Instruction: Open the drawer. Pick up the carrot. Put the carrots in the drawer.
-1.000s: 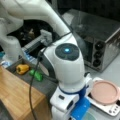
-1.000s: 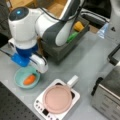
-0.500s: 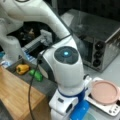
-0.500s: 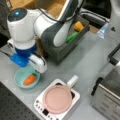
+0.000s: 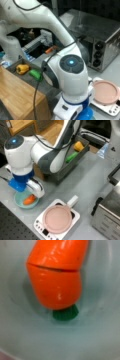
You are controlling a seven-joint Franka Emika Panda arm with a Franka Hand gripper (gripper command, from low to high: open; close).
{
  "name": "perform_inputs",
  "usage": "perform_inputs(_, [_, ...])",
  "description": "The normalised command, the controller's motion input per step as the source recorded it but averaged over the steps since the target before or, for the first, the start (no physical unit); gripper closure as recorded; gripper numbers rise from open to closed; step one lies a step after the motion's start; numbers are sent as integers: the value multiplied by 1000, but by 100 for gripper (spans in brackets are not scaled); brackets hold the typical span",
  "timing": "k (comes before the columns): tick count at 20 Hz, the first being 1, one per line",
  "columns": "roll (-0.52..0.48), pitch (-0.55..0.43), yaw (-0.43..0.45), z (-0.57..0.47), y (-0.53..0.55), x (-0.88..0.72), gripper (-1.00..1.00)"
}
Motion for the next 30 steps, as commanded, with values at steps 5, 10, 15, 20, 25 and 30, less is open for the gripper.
perform_inputs(5, [-16,133,64,26,-84,292,-100])
perform_inputs(10, [-37,106,64,-4,-62,302,-100])
perform_inputs(15, [-45,97,58,4,-32,299,-100])
perform_inputs(20, [-44,96,50,18,-18,294,-100])
perform_inputs(25, [-38,93,46,14,-17,303,-100])
perform_inputs(30, [-26,98,48,39,-25,309,-100])
